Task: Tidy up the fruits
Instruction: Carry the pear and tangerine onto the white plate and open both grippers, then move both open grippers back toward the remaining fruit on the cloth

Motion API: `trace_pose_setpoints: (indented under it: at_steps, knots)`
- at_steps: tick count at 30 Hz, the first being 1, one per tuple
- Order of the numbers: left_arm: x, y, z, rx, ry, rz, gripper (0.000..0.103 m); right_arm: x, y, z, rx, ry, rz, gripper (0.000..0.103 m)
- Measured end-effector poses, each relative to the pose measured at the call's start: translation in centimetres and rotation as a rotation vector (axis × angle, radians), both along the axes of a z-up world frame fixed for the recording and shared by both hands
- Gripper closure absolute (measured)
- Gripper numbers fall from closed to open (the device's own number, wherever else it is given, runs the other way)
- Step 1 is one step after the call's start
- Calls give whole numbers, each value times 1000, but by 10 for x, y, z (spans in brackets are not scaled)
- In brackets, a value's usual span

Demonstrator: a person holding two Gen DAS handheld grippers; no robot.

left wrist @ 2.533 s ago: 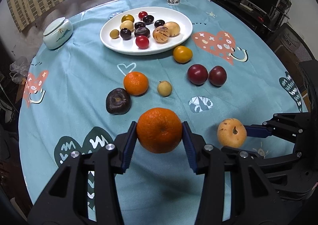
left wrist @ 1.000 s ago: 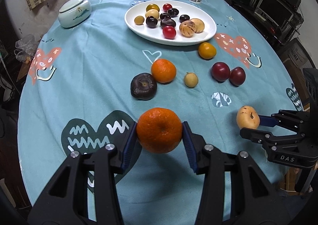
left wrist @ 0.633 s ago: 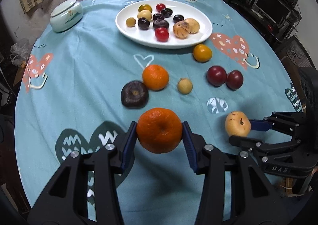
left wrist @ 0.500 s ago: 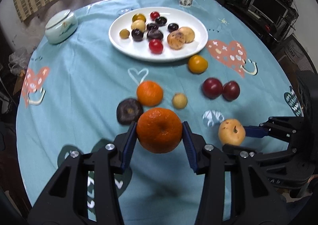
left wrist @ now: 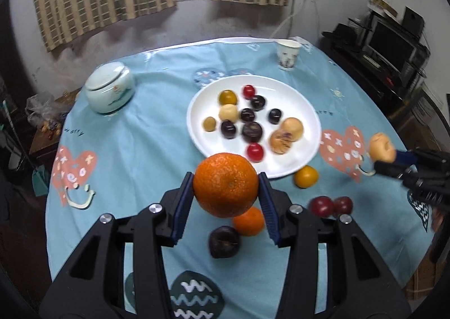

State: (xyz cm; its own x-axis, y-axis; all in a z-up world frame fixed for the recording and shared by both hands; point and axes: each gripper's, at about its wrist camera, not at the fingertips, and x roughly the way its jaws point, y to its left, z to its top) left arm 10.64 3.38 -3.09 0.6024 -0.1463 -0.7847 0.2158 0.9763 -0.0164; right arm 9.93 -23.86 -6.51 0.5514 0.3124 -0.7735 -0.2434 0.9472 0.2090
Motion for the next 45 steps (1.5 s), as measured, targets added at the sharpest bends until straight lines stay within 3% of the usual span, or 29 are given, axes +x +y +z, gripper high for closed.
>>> trace_pose_setpoints:
  at_steps: [5, 10, 17, 22, 31, 33, 34, 35, 41, 45]
  knots:
    - [10, 26, -9, -7, 34, 71, 57, 17, -20, 5, -13, -19, -49, 61]
    - [17, 24, -12, -4, 37, 66, 57, 28, -22, 1, -19, -14, -41, 61]
    - [49, -1, -14, -28, 57, 12, 57, 51, -12, 0, -24, -14, 0, 61]
    - [86, -43, -34, -2, 97, -39, 57, 99, 22, -14, -43, -10, 42, 61]
    - [133, -67, -66, 43, 132, -17, 56, 164, 43, -33, -60, 18, 38, 61]
    - [141, -67, -69, 46, 126, -3, 52, 178, 46, -37, -42, 42, 56, 60]
    - [143, -67, -69, 51, 117, 4, 41, 182, 48, -38, -51, 45, 61, 58]
    - [144, -67, -67, 49, 101, 6, 37, 186, 51, -39, -69, 33, 66, 53]
    - [145, -62, -60, 45, 86, 8, 35, 191, 51, -33, -87, 19, 76, 49]
    - [131, -48, -41, 13, 52, 27, 35, 176, 38, -12, -68, -21, 60, 49]
